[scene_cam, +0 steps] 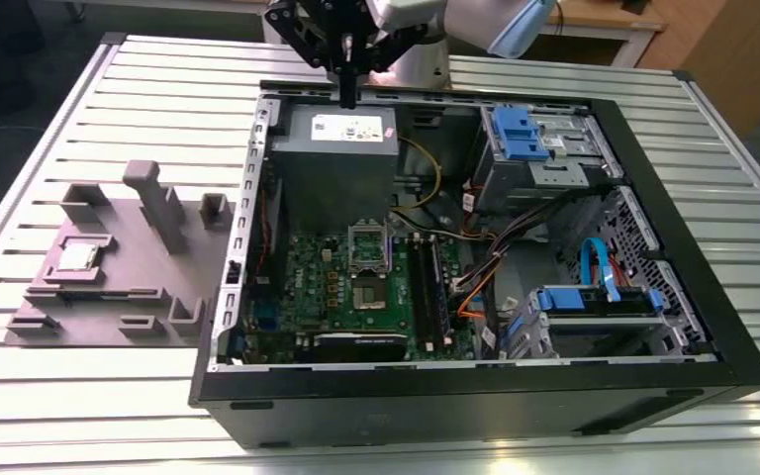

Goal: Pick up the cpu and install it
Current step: 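Reach for the cpu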

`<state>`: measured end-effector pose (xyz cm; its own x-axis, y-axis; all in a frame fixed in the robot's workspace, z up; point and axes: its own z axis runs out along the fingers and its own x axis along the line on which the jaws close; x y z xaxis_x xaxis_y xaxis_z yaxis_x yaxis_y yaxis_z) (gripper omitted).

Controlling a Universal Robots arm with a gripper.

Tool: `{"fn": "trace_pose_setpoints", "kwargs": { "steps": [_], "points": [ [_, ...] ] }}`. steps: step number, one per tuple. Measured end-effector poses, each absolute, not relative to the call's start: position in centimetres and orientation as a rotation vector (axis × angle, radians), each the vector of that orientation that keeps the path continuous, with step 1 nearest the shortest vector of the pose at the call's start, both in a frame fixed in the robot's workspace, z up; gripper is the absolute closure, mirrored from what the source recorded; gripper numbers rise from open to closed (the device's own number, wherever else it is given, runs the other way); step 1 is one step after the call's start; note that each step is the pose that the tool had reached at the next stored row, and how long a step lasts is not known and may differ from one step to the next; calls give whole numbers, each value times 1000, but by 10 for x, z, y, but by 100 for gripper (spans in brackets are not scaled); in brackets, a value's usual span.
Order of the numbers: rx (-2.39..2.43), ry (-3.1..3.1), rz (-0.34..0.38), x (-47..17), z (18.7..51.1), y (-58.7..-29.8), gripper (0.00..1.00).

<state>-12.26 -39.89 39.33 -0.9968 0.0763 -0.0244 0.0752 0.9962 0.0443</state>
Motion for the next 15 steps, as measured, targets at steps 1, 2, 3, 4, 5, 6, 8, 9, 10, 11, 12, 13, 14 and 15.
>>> {"fn": "trace_pose_setpoints", "kwargs": {
  "steps": [1, 2, 3, 4, 5, 6, 8, 9, 10, 11, 12, 13, 14, 15],
  "points": [
    [118, 3112, 68, -123, 393, -399, 89],
    [118, 3112, 68, -124, 393, -399, 89],
    [118, 3113, 68, -126, 393, -399, 89],
    [118, 3112, 68, -127, 393, -399, 89],
    [118, 3112, 68, -129, 393, -399, 89],
    [118, 3112, 68, -131, 393, -399, 89],
    [118, 3112, 68, -136, 393, -399, 89],
    [118, 3111, 68, -139, 393, -399, 89],
    [118, 3111, 68, -141, 393, -399, 89],
    [118, 3110, 68, -144, 393, -399, 89],
    [117, 3110, 68, -147, 393, -399, 89],
    [118, 3109, 68, -149, 393, -399, 89],
    [118, 3109, 68, -151, 393, -399, 89],
    [118, 3109, 68, -151, 393, -399, 89]
  ]
}}
